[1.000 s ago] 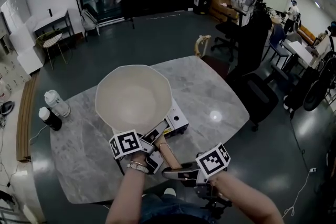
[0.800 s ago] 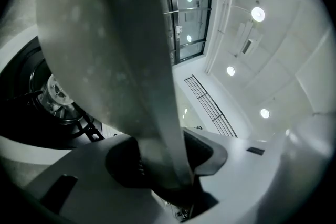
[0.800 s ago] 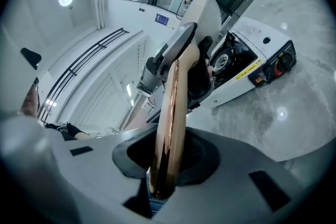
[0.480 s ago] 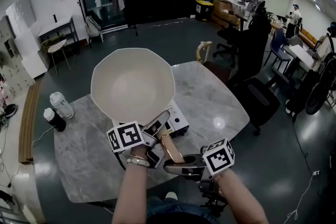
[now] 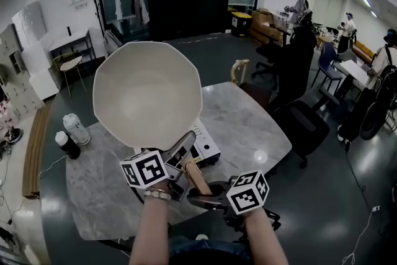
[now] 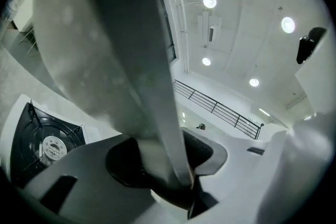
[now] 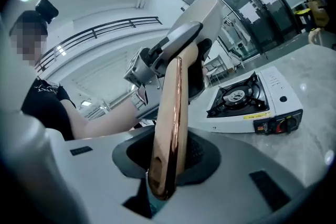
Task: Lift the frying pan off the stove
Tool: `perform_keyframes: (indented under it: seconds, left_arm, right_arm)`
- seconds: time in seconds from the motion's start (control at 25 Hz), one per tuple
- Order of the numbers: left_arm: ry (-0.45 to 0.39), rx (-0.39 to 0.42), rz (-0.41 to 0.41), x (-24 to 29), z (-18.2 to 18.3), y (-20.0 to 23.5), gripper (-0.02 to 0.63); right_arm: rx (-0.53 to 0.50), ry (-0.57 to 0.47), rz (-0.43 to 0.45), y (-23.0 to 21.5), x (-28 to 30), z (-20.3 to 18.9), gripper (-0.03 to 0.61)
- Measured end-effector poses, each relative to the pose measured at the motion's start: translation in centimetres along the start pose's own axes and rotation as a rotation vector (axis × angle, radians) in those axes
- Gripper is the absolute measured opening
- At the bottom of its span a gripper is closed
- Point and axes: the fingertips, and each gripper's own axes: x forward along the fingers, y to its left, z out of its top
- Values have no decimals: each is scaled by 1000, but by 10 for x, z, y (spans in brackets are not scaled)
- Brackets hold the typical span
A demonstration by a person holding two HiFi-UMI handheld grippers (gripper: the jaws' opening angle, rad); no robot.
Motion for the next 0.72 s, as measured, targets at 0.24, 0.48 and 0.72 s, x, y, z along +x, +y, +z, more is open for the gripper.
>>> perform_keyframes:
  seconds: [0.24, 0.48, 0.72]
  left_arm:
    - [-4, 55, 25, -11, 4, -3, 179]
    - [-62, 72, 42, -34, 28, 0, 179]
    - [-110, 105, 108, -71, 65, 14, 181]
  right_arm:
    - [-25, -7, 12, 4, 9, -3, 97]
    - [-76, 7, 18, 15, 26, 7, 97]
    - [-132, 79, 40, 30, 64, 23, 97]
